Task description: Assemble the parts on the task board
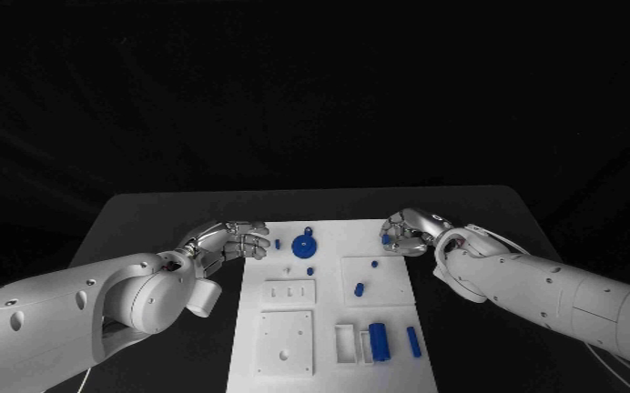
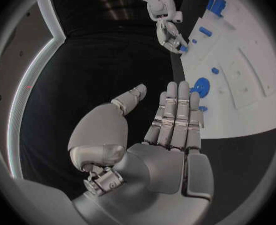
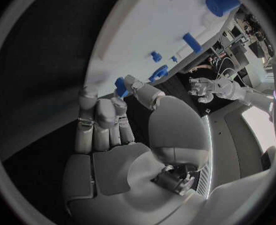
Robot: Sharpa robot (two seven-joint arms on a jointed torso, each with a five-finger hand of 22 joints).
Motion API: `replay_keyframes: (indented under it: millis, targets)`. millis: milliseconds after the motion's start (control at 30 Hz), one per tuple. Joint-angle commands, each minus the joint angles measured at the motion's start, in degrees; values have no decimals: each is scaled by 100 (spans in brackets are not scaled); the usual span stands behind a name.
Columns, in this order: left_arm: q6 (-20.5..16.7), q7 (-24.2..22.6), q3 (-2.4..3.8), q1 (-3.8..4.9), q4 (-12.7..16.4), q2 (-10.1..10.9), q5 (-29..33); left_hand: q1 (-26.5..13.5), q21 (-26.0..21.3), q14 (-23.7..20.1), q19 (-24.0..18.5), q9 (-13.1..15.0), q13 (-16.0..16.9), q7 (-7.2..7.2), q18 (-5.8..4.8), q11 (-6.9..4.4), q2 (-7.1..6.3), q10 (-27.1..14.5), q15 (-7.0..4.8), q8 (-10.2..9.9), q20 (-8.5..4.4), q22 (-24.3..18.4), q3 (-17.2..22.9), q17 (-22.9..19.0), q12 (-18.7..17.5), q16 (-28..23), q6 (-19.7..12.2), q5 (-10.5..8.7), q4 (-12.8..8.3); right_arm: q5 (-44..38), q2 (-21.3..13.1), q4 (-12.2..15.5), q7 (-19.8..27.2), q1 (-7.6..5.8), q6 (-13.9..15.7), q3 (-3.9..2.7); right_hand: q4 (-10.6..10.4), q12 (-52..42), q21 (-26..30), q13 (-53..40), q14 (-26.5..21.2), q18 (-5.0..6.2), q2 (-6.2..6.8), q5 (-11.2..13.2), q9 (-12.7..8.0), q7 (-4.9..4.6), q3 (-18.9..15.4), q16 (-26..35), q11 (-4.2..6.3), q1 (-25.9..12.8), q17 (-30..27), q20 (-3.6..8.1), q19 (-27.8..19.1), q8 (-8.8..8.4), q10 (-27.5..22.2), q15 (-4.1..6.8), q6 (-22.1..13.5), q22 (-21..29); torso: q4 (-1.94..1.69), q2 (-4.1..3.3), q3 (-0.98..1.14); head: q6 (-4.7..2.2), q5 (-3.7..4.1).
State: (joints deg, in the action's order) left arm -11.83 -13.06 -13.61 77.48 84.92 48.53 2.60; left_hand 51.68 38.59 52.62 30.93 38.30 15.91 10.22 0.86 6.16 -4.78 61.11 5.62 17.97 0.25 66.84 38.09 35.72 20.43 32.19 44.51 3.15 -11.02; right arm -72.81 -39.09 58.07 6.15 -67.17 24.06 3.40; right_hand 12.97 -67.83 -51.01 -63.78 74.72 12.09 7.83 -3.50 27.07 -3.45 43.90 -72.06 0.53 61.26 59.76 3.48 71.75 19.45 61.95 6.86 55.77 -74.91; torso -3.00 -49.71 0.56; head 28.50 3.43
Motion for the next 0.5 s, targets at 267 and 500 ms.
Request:
replay_keyframes:
  millis: [267,500]
  targets:
    - [196,161,11,6,-263,-214,-331,-32,53,241,219,-116,-48,-118,3,-174,-4,483,-105,-23,-116,-62,-53,-13,-49,49,362,-23,114,-883,-60,821,-1162,-300,-23,-10,13,-3,-35,9,3,291,-59,-2,106,-180,34,16,59,-36,16,47,8,56,26,43,279,-105,72,114,-5,-66,-22]
    - [249,566,14,10,-480,-417,-673,-120,58,264,263,-245,-108,-97,-9,-200,-263,629,-121,-145,-146,-94,-147,-24,-172,36,363,-34,165,-1268,-8,1499,-1736,-434,-274,-10,25,-2,-38,10,4,291,-47,11,113,-175,32,16,64,-43,20,51,13,60,36,48,290,-104,137,343,-29,-45,-112]
